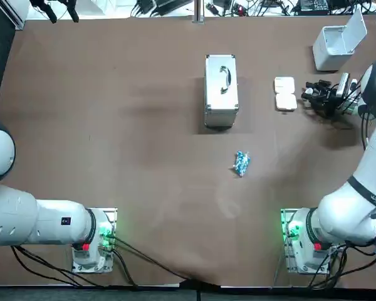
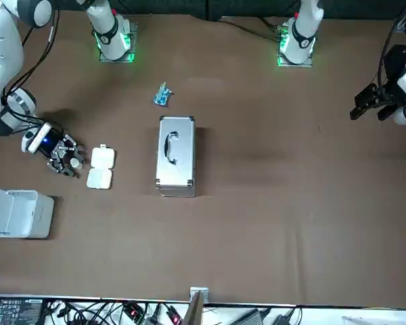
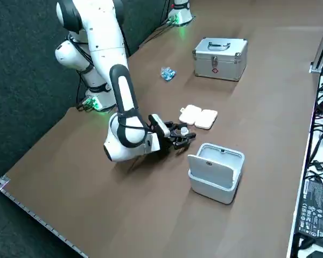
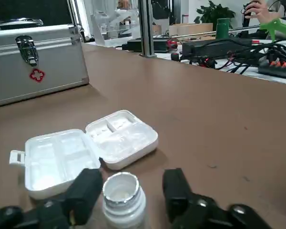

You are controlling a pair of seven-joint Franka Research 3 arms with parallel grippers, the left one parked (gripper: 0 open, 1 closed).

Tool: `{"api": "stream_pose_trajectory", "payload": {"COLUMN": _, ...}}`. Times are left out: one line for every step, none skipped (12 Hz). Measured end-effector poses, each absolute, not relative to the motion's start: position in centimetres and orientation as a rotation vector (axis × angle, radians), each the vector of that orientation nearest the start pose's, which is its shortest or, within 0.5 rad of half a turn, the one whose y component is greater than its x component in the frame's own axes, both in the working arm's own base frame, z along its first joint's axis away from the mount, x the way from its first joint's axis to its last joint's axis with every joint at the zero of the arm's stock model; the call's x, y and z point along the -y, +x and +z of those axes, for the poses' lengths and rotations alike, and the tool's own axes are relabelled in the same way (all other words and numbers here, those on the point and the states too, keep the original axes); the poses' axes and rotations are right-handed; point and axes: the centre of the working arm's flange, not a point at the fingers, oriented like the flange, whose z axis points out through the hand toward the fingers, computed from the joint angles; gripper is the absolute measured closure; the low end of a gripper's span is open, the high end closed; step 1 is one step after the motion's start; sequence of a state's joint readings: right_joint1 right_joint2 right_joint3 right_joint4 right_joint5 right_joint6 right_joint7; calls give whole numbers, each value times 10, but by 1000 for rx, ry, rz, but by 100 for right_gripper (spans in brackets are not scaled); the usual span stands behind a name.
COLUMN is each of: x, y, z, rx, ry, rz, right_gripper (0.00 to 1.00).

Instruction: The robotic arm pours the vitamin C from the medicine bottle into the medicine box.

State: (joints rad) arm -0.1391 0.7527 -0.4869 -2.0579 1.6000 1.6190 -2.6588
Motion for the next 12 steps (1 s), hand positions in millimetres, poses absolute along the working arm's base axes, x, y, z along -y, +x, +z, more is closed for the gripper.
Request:
{"api": "stream_pose_trajectory", "payload": {"x": 233, "y": 474, "z": 95, "rx": 992, "ry": -1951, "rz": -1298, "right_gripper": 7}}
{"api": "stream_pose_trajectory", "payload": {"x": 235, "y": 474, "z": 96, "rx": 992, "ry": -1952, "rz": -1296, "right_gripper": 0}}
{"api": "stream_pose_trajectory", "payload": {"x": 236, "y": 473, "z": 96, "rx": 989, "ry": -1954, "rz": -1286, "right_gripper": 0}}
{"api": "stream_pose_trajectory", "payload": {"x": 238, "y": 472, "z": 97, "rx": 989, "ry": -1954, "rz": -1271, "right_gripper": 0}}
{"api": "stream_pose_trajectory", "payload": {"x": 240, "y": 471, "z": 99, "rx": 995, "ry": -1954, "rz": -1255, "right_gripper": 0}}
{"api": "stream_pose_trajectory", "payload": {"x": 244, "y": 470, "z": 102, "rx": 1002, "ry": -1956, "rz": -1247, "right_gripper": 0}}
{"api": "stream_pose_trajectory", "payload": {"x": 248, "y": 469, "z": 106, "rx": 1007, "ry": -1959, "rz": -1243, "right_gripper": 0}}
{"api": "stream_pose_trajectory", "payload": {"x": 251, "y": 469, "z": 112, "rx": 1012, "ry": -1961, "rz": -1236, "right_gripper": 0}}
{"api": "stream_pose_trajectory", "payload": {"x": 255, "y": 469, "z": 119, "rx": 1017, "ry": -1969, "rz": -1221, "right_gripper": 0}}
{"api": "stream_pose_trajectory", "payload": {"x": 259, "y": 470, "z": 129, "rx": 1026, "ry": -1982, "rz": -1205, "right_gripper": 0}}
{"api": "stream_pose_trajectory", "payload": {"x": 264, "y": 471, "z": 140, "rx": 1031, "ry": -2000, "rz": -1184, "right_gripper": 0}}
{"api": "stream_pose_trajectory", "payload": {"x": 268, "y": 473, "z": 153, "rx": 1038, "ry": -2023, "rz": -1159, "right_gripper": 0}}
